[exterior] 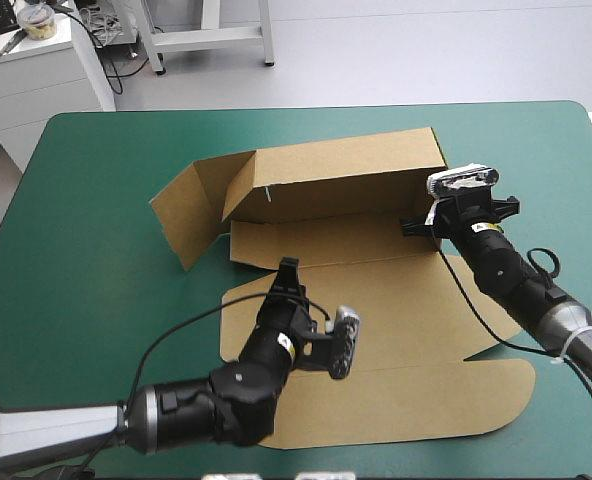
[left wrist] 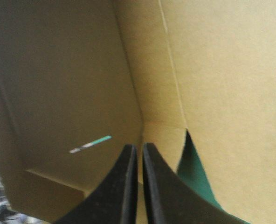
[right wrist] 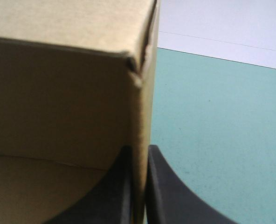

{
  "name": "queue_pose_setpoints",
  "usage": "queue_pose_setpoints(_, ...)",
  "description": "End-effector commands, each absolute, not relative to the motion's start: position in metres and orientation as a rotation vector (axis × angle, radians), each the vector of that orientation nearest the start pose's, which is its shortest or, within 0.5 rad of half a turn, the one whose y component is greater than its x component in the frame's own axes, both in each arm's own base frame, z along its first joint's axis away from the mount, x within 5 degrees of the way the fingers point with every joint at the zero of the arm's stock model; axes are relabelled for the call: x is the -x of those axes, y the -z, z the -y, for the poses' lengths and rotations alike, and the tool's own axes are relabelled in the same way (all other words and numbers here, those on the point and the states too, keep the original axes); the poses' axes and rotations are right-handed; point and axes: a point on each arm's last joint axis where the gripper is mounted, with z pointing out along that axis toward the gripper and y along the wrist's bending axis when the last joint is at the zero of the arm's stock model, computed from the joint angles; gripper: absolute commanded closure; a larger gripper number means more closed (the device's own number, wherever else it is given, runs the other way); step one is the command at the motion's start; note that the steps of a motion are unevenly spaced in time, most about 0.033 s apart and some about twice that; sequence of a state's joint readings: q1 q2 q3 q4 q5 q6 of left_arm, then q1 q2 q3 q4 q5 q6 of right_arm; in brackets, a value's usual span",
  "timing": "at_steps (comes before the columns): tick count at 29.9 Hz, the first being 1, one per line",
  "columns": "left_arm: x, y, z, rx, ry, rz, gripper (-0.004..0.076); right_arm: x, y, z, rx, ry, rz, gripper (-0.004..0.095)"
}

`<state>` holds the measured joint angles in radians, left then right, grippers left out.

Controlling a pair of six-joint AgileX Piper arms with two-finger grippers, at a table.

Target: Fold the box

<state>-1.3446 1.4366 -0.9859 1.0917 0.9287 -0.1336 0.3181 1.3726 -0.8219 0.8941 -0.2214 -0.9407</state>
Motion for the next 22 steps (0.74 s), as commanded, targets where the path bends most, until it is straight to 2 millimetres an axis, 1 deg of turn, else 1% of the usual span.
queue_pose_setpoints(1,-0.154,-0.335,0.247,-1.678,-0.465,-1.566,0.0710,-0.292,-0.311,-0.075,0.189,0.010,-1.778,0.0927)
queue_pose_setpoints(4,-0.182,-0.367,0.233,-1.585,-0.259,-1.738,0.0710,-0.291,-0.311,-0.075,0.196,0.002,-1.785,0.0927)
queue_pose_setpoints(7,-0.210,-0.395,0.209,-1.418,-0.106,-1.869,0.0710,-0.291,-0.310,-0.076,0.200,-0.002,-1.789,0.0927)
queue_pose_setpoints(9,-0.228,-0.412,0.187,-1.251,-0.012,-1.955,0.0710,-0.291,-0.310,-0.076,0.200,-0.002,-1.789,0.0927)
queue_pose_setpoints(11,-0.244,-0.424,0.163,-1.074,0.083,-2.045,0.0710,-0.291,-0.310,-0.076,0.201,-0.004,-1.791,0.0927)
queue_pose_setpoints(13,-0.257,-0.431,0.138,-0.886,0.183,-2.113,0.0710,-0.291,-0.310,-0.076,0.203,-0.006,-1.793,0.0927)
queue_pose_setpoints(16,-0.272,-0.435,0.102,-0.644,0.326,-2.169,0.0710,-0.291,-0.309,-0.077,0.213,-0.017,-1.803,0.0927)
queue_pose_setpoints(22,-0.288,-0.439,0.036,-0.256,0.532,-2.163,0.0710,-0.290,-0.307,-0.079,0.232,-0.038,-1.822,0.0927)
